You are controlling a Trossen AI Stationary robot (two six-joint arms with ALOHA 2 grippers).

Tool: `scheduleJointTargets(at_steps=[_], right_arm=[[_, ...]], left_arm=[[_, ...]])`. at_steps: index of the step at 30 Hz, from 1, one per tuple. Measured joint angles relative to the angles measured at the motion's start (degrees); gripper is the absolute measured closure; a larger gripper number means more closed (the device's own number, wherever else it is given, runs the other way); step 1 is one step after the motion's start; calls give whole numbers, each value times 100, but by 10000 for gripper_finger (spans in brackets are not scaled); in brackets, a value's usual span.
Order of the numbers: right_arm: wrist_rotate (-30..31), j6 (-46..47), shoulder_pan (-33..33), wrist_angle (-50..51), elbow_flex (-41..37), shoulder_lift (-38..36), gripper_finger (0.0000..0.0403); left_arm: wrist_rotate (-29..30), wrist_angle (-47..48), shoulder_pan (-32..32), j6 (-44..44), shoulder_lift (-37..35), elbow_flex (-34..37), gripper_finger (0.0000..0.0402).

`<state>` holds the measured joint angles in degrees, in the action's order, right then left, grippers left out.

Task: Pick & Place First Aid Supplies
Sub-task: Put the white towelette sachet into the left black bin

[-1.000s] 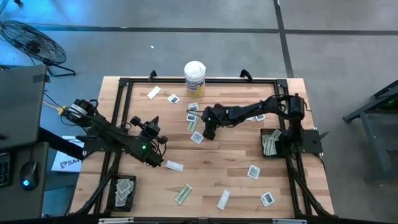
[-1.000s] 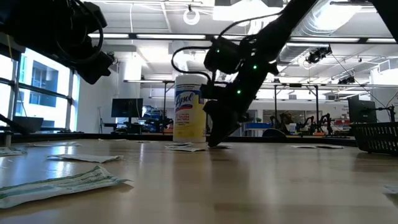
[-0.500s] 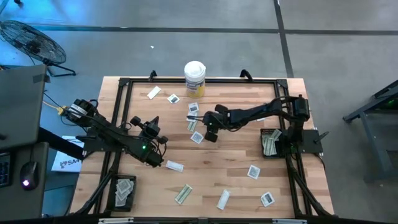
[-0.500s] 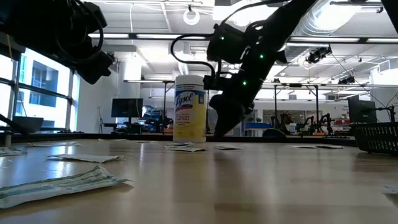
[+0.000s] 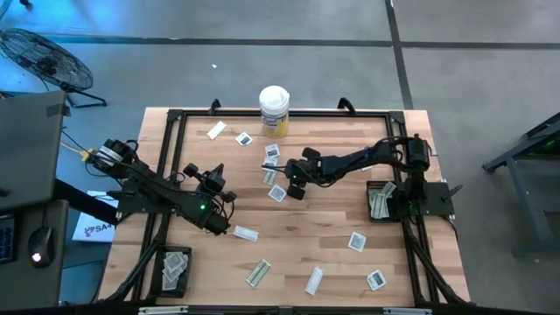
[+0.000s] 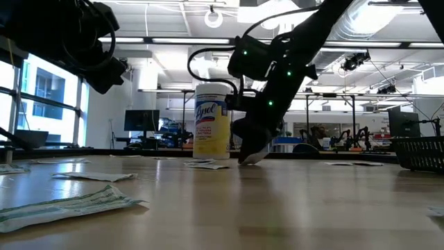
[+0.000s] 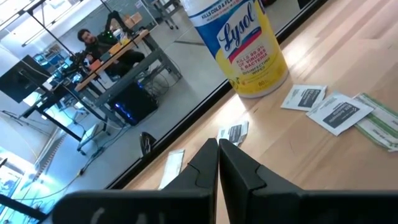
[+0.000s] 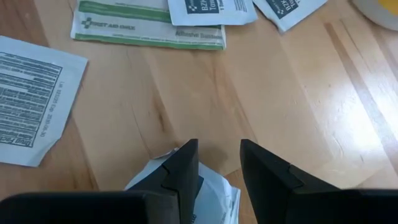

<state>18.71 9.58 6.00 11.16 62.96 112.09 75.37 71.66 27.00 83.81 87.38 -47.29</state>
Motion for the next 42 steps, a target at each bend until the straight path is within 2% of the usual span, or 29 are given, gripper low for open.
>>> scheduleJointTargets(at_steps=[10,14,20,28,42], right_arm=[[3,-48,-45,12,-2,-70,289],[19,14,-155,32,-13,-317,289],[117,943,-353,-27,-11,-479,289],[630,2056,-707,116,-4,-322,289],[458,2046,-442,14,7,98,289]], left_arm=[[3,2,0,0,1,0,392],[3,4,0,0,1,0,392],[4,7,0,0,0,0,392],[16,-1,0,0,-1,0,392],[1,-2,-2,0,1,0,392]])
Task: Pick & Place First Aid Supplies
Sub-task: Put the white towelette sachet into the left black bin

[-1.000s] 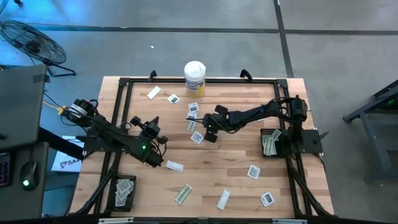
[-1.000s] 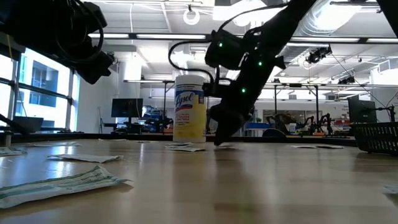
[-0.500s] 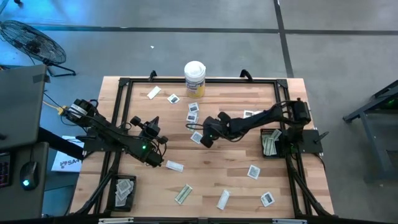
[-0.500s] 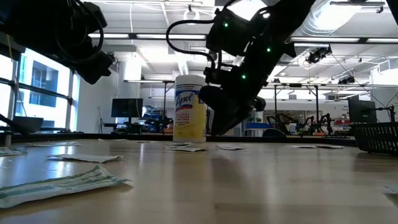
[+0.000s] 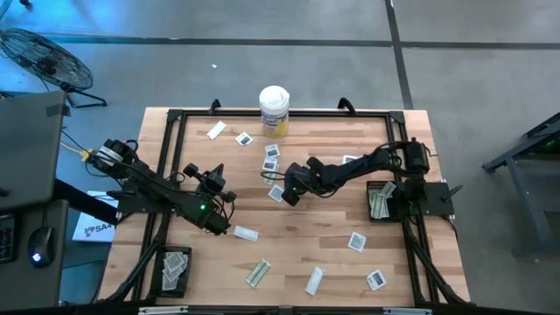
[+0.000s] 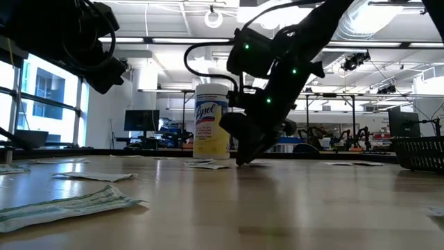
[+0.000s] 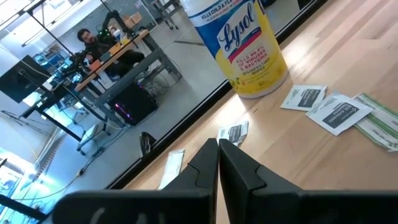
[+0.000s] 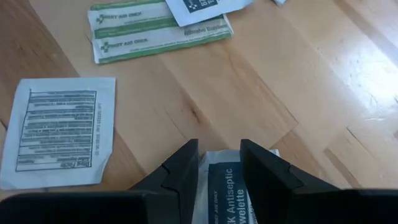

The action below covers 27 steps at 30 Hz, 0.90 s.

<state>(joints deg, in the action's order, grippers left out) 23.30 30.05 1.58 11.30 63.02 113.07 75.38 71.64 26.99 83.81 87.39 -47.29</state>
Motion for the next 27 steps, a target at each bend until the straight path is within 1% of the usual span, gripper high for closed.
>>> scheduleJointTargets(at_steps=[3,6,10,12,14,15,17,20,23,25,27], right_arm=[[-125,2,40,21,2,5,291],[-143,2,34,23,2,5,306],[-268,88,13,25,2,7,345],[-302,137,-16,23,2,5,370],[-321,123,-63,-17,2,3,393],[-319,99,-92,-54,2,-13,397],[-361,102,-148,-105,-12,-49,393],[-748,41,-269,-200,-22,-157,394],[-1231,-72,-400,-333,-24,-349,400],[-1412,-175,-500,-447,-22,-477,398],[-1550,-332,-611,-555,-22,-578,399]], left_arm=[[-16,-16,2,0,0,0,392],[-89,-64,2,0,0,0,392],[-367,-228,2,-181,0,2,392],[-751,-512,2,-672,0,4,393],[-1120,-1000,2,-1387,0,4,393],[-1243,-1297,2,-1798,0,4,393],[-1495,-2117,2,-2816,0,5,393],[-1873,-3633,2,-4530,0,130,393],[-2543,-5089,2,-6209,0,380,392],[-2816,-5789,2,-6985,0,514,392],[-2996,-6249,4,-7518,0,575,391]])
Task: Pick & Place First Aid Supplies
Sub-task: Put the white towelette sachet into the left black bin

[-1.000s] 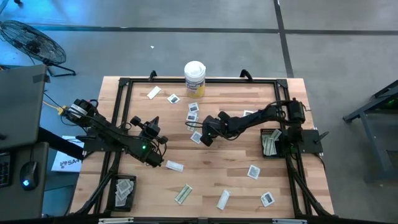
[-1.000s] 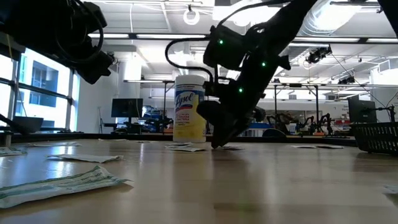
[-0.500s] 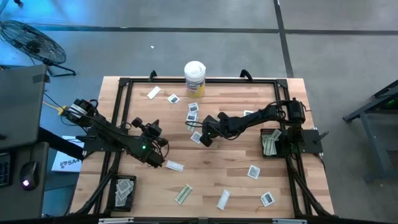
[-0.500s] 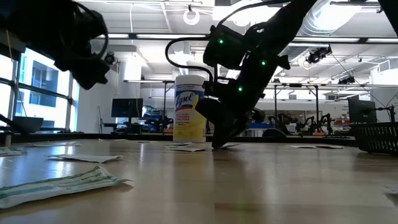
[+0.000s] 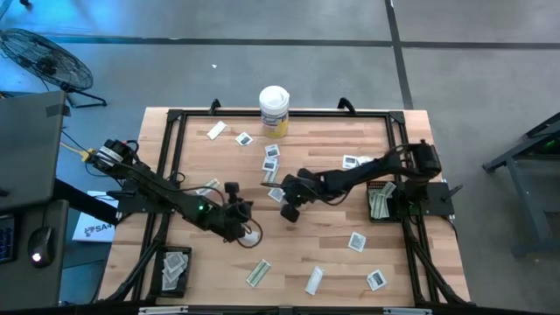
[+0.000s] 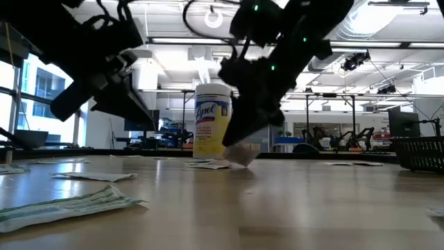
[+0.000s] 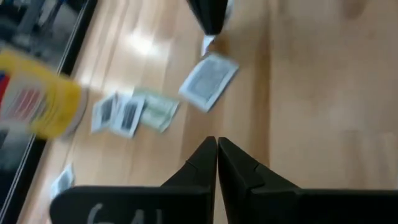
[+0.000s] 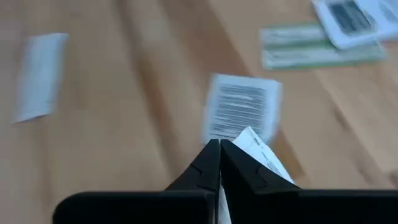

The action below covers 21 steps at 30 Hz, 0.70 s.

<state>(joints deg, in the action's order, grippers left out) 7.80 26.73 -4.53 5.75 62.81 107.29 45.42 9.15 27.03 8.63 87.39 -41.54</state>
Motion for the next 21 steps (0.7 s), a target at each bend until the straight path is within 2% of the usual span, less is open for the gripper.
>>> scheduleJointTargets(at_steps=[5,10,15,19,21], right_arm=[[-370,-346,-276,-451,2,-177,399],[-539,-621,-397,-835,2,-198,401],[-547,-626,-423,-876,4,-202,401],[-553,-742,-446,-886,4,-202,402],[-529,-771,-453,-906,4,-202,401]], left_arm=[[-344,-820,-5,-777,0,0,367],[-826,-1635,-117,-1025,69,-3,285],[-1428,-2274,-544,-1090,428,-3,209],[-1303,-2547,-863,-1225,749,-2,186],[-1541,-2648,-956,-1431,866,2,185]])
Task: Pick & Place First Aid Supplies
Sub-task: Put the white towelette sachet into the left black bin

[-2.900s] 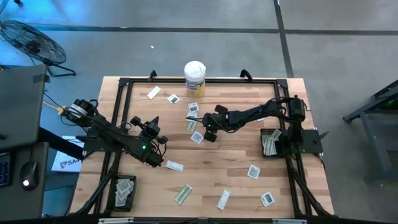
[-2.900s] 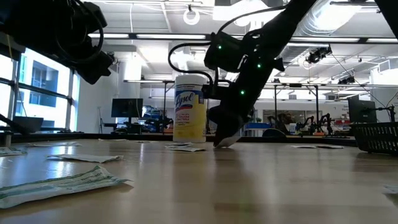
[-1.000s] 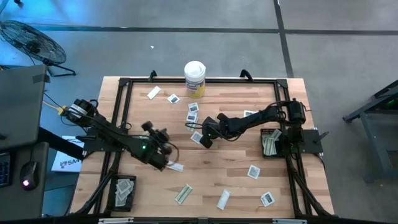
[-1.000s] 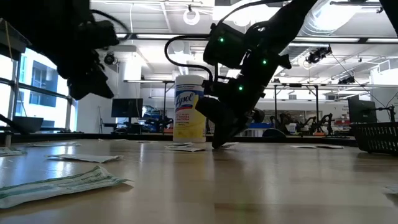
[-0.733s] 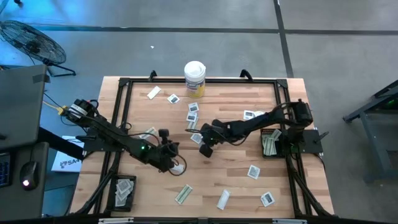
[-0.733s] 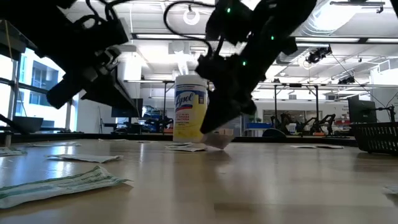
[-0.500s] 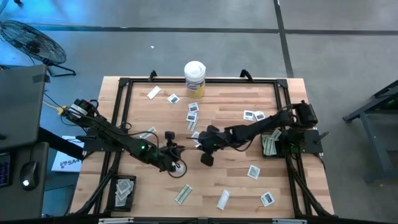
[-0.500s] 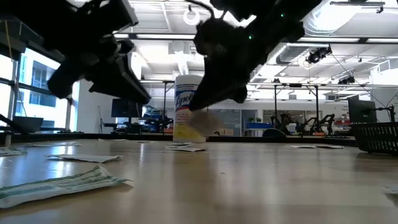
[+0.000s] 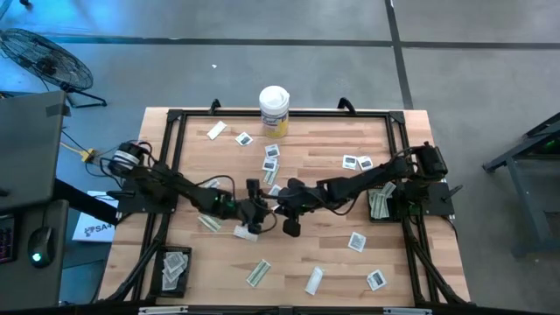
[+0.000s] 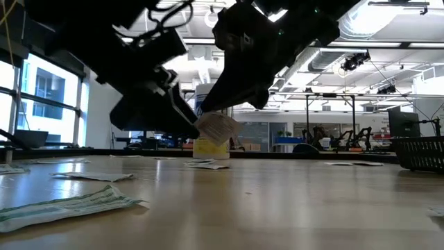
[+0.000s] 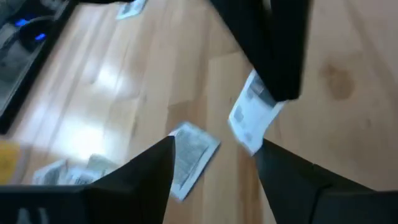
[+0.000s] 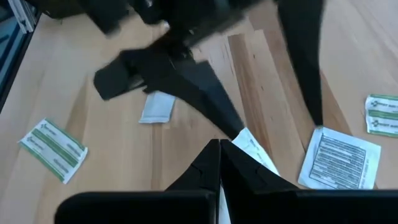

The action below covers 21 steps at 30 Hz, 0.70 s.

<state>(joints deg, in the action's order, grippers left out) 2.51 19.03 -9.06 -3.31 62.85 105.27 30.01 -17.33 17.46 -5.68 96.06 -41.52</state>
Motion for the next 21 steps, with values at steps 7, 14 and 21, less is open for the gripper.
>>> scheduleJointTargets(at_steps=[7,14,21], right_arm=[[136,-4,0,-36,2,0,401],[204,-42,0,-22,7,0,401],[278,-151,0,-31,9,-2,402]], left_arm=[[-561,-561,-58,-161,350,-2,184],[-483,-699,-58,-157,358,-2,230],[-399,-651,-58,-157,358,-2,373]])
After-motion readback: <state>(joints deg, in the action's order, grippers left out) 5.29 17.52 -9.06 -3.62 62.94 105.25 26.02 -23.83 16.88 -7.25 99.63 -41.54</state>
